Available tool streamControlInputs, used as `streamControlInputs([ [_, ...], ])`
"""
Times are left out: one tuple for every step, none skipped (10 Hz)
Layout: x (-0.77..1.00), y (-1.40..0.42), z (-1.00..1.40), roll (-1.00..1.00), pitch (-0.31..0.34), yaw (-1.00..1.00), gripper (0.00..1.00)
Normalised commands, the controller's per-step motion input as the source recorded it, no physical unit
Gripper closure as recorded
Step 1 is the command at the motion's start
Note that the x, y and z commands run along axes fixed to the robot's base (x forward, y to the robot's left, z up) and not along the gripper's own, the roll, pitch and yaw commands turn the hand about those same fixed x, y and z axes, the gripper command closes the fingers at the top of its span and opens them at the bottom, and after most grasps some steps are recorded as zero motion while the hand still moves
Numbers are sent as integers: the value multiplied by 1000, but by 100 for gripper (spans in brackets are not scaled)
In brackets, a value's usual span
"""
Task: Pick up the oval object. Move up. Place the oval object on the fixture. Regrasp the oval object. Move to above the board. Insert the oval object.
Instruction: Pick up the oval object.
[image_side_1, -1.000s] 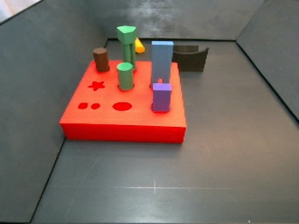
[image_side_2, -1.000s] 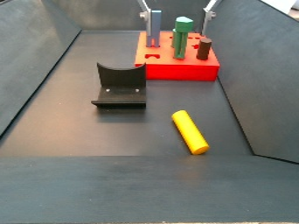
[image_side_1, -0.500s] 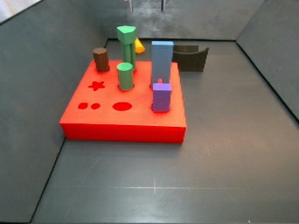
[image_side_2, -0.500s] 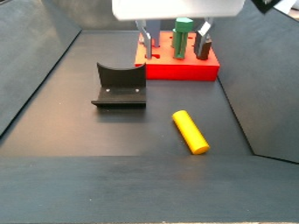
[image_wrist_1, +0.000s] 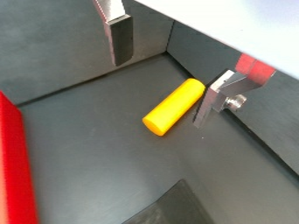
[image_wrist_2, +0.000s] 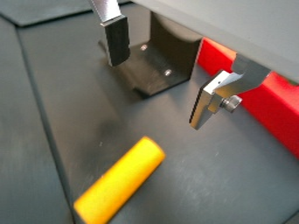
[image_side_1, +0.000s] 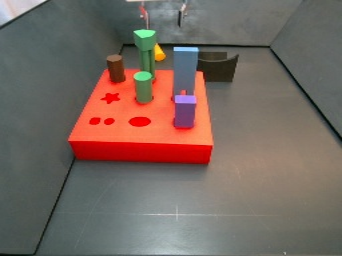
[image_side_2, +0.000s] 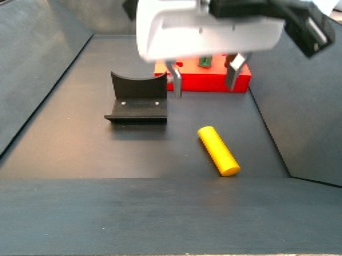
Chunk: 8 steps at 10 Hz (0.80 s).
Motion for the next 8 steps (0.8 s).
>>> streamControlInputs([
  [0, 271, -754, -169, -3, 197, 0],
  [0, 214, -743, -207, 0, 163, 0],
  [0, 166, -689, -239, 0, 123, 0],
  [0, 169, -689, -243, 0, 111, 0],
  [0, 166, -694, -240, 0, 97, 0],
  [-40, 140, -654, -263, 0, 51, 0],
  [-49, 140, -631, -276, 0, 26, 0],
  [-43, 131, -614, -281, 0, 9, 0],
])
